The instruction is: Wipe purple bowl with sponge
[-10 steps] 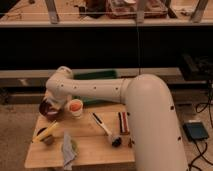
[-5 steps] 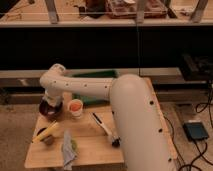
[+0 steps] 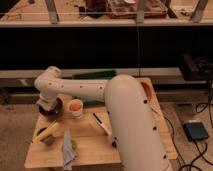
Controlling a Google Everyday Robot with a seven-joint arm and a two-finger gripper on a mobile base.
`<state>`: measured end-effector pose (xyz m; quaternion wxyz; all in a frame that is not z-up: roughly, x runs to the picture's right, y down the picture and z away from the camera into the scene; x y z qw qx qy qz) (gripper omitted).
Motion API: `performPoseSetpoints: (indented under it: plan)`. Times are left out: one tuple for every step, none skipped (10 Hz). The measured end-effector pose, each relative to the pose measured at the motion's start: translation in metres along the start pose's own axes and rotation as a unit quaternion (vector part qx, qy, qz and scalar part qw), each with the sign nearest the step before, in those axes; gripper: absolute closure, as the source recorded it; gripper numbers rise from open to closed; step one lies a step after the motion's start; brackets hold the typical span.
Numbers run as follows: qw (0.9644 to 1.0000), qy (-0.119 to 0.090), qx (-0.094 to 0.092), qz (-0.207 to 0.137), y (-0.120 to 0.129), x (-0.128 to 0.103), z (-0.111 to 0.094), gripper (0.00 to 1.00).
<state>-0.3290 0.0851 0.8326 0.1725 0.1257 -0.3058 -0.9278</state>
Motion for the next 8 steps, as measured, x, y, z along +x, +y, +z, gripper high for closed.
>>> performPoseSetpoints:
  plan:
    - [1.0, 0.001, 0.006, -0.008, -0.011, -0.006, -0.003, 0.97]
    - [0.9999, 0.002, 0.009, -0.012, -0.019, -0.011, -0.006, 0.97]
    - [0.9999, 0.002, 0.011, -0.011, -0.024, -0.017, -0.009, 0.97]
    - [0.9999, 0.002, 0.011, -0.007, -0.025, -0.025, -0.012, 0.97]
    - [1.0, 0.003, 0.004, 0.001, -0.022, -0.035, -0.017, 0.97]
    - [1.0, 0.007, -0.001, 0.005, -0.019, -0.043, -0.02, 0.97]
    - [0.9999, 0.01, -0.006, 0.006, -0.015, -0.047, -0.023, 0.97]
    - [0.9999, 0.01, -0.004, 0.005, -0.018, -0.045, -0.021, 0.97]
